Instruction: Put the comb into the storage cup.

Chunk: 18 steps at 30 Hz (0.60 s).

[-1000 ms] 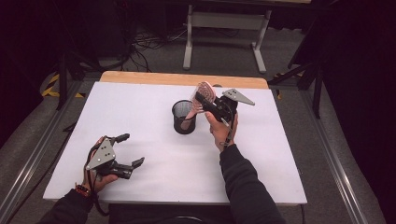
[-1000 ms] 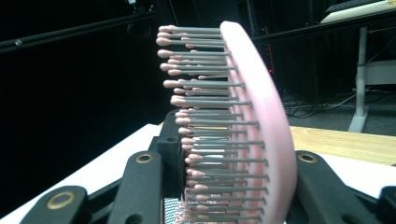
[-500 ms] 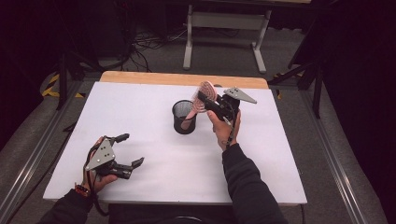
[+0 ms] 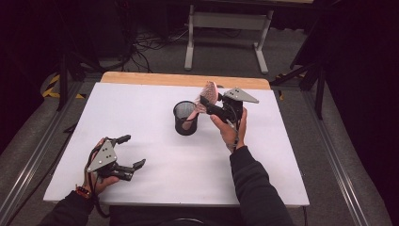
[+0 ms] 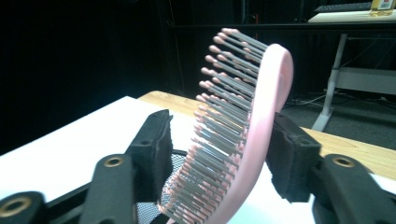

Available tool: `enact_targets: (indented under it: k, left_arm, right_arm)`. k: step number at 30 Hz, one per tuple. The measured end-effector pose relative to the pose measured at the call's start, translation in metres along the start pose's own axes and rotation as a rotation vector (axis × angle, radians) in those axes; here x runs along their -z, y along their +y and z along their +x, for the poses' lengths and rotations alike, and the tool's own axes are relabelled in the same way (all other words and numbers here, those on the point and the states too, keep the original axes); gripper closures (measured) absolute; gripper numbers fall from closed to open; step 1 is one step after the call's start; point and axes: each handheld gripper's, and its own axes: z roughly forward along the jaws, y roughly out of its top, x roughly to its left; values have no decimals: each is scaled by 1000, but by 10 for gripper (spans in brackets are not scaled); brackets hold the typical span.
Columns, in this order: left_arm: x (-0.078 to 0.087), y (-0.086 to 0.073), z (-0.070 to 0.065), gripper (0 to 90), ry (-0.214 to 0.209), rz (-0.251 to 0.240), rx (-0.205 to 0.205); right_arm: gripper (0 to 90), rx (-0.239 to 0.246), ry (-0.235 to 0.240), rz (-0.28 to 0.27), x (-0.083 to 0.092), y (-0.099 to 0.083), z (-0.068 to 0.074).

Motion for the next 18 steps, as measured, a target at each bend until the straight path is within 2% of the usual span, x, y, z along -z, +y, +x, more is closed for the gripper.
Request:
enact_targets:
  k: [4, 10, 18]
  left_arm:
    - [-1, 0, 0, 58, -1, 2, -1]
    - [-1, 0, 0, 58, -1, 3, 2]
    - [-1, 0, 0, 58, -2, 10, -8]
  right_arm:
    - [374, 49, -6, 20, 2, 2, 3]
    - [344, 103, -11, 37, 6, 6, 7]
    - [322, 135, -25, 29, 14, 9, 7]
